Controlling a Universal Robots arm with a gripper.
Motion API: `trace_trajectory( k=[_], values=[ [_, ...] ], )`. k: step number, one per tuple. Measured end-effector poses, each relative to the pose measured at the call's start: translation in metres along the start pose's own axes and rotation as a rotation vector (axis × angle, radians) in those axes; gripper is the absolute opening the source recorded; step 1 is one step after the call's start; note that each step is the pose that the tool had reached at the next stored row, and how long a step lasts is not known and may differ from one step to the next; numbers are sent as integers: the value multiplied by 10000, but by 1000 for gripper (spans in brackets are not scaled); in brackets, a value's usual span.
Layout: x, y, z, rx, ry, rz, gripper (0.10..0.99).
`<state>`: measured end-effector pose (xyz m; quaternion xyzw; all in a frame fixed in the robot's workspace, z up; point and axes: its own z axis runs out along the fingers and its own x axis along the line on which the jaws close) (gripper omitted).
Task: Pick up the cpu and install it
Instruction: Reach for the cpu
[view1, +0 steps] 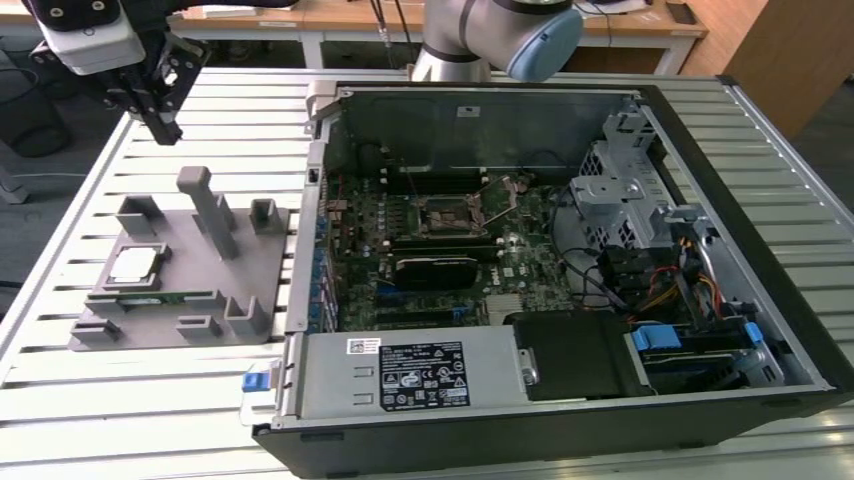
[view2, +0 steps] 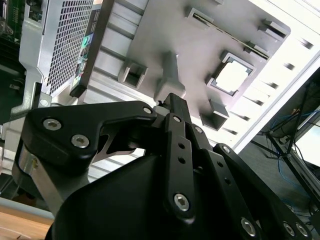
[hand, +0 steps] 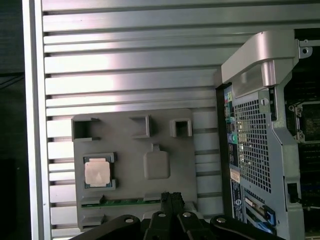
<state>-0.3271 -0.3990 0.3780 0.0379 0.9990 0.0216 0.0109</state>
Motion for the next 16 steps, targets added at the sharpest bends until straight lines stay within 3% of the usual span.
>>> trace_trajectory(
  k=[16],
  values=[
    [172, -13, 9, 0, 3, 0, 106]
  ],
)
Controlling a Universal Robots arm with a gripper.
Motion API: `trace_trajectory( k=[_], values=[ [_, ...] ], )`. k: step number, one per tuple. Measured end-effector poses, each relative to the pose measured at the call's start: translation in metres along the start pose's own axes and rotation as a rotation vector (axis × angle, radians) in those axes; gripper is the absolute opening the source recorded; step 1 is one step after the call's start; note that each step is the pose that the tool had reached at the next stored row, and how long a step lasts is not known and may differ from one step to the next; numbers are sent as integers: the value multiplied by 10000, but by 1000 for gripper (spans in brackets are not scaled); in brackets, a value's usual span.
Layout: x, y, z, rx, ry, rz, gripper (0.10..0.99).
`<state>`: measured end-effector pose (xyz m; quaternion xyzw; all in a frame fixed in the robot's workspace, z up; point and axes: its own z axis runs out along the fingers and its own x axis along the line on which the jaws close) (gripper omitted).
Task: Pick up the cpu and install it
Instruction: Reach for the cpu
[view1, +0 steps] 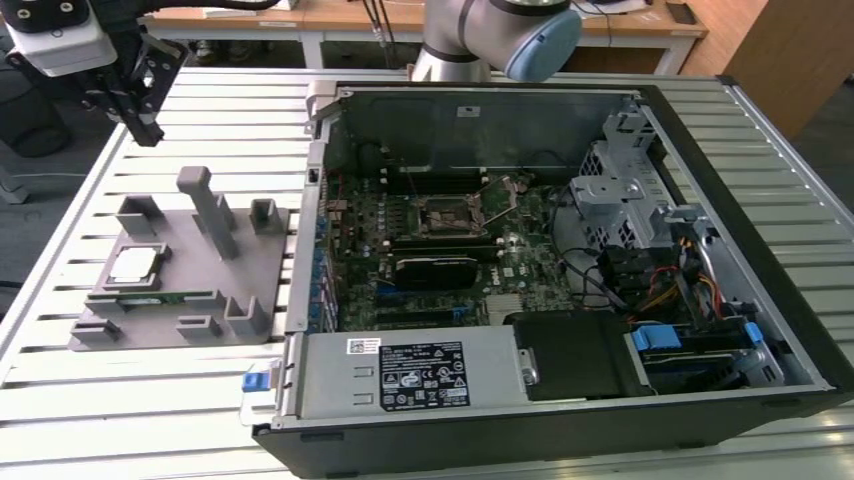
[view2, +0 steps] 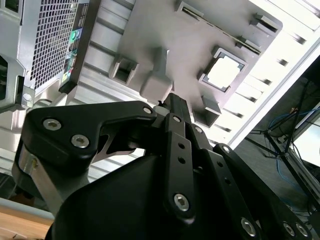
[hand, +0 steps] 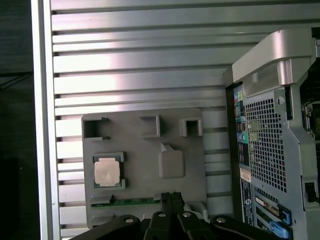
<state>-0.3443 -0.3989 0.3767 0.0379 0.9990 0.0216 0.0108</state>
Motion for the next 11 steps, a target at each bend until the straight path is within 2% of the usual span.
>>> trace_trajectory(
  k=[11],
  values=[
    [147, -12, 4, 1, 0, -1, 106]
  ],
)
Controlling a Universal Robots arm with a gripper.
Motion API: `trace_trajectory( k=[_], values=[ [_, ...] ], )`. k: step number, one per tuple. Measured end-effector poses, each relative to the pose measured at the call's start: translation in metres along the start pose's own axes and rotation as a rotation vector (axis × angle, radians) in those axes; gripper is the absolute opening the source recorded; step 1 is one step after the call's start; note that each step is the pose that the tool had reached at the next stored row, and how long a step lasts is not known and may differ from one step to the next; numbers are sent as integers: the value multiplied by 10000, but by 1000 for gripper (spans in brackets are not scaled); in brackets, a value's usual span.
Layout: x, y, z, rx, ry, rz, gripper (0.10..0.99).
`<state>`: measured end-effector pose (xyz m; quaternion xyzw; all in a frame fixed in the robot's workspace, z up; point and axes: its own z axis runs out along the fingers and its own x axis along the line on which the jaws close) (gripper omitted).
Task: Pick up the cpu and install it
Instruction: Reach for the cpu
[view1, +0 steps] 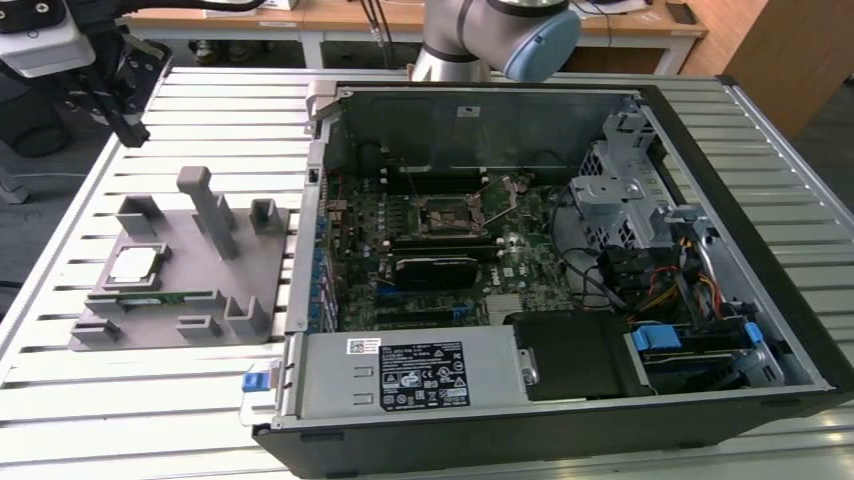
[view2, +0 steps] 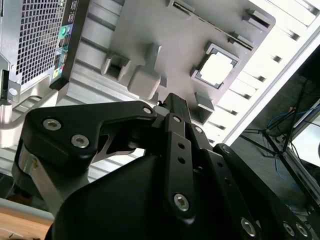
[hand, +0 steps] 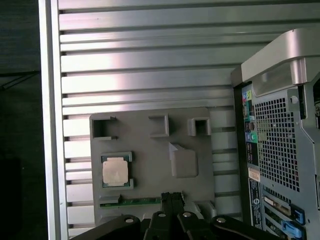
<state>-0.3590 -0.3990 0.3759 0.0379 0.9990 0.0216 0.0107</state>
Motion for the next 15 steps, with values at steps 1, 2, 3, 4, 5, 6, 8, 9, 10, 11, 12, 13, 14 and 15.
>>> trace_trajectory(
  k=[1, 2, 3, 4, 5, 6, 8, 9, 10, 11, 12, 13, 14, 15],
  values=[
    [18, -1, 0, 0, 0, 1, 106],
    [36, -2, 1, -1, -1, 1, 106],
    [54, -4, 1, -1, -1, 1, 106],
    [72, -5, 1, 0, 0, 2, 106],
    [90, -7, 2, 0, 0, 1, 106],
    [107, -8, 2, 0, 0, 2, 106],
    [148, -11, 4, -1, -1, 2, 106],
    [170, -13, 4, 0, 0, 1, 106],
    [191, -16, 4, 0, 0, 0, 106],
    [215, -19, 6, 0, 0, -1, 106],
    [239, -23, 7, -1, 0, -4, 106],
    [264, -28, 8, 0, 0, -6, 106],
    [296, -36, 10, -1, 0, -9, 106],
    [324, -45, 12, -1, 0, -14, 106]
  ],
)
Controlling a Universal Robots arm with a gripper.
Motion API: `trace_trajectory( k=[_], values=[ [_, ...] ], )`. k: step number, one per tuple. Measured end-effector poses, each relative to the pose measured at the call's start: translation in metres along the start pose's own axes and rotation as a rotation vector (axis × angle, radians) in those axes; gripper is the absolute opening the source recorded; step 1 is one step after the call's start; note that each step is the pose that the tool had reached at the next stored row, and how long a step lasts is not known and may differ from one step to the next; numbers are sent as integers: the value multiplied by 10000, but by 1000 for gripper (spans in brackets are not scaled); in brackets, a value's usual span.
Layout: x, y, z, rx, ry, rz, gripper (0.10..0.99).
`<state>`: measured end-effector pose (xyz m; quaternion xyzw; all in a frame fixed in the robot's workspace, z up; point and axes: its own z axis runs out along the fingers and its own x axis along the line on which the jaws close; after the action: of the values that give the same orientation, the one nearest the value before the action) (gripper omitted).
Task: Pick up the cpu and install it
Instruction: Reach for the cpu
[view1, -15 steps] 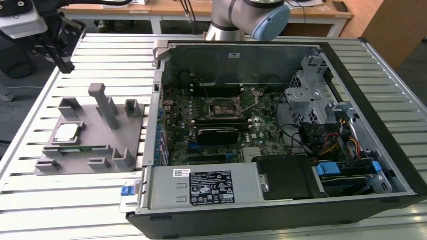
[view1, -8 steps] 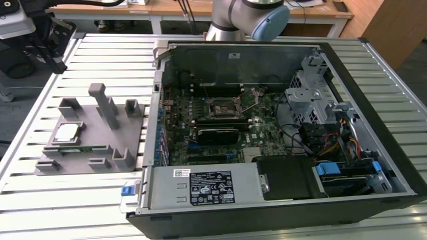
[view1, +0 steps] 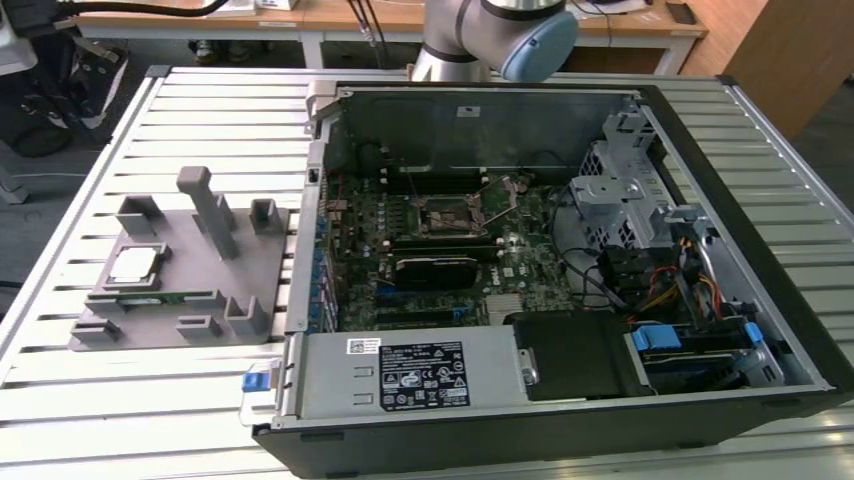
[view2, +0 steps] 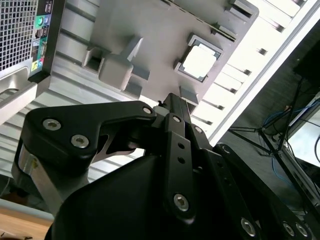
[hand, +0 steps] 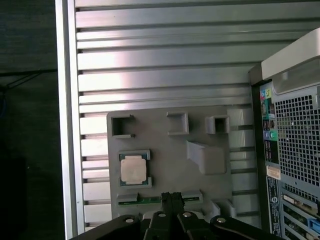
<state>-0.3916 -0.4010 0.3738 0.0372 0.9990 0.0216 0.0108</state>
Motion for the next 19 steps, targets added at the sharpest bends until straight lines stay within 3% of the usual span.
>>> trace_trajectory(
  k=[13, 19],
  values=[
    [273, -59, 23, 0, 2, -34, 106],
    [345, -68, 33, -1, 3, -38, 106]
  ],
)
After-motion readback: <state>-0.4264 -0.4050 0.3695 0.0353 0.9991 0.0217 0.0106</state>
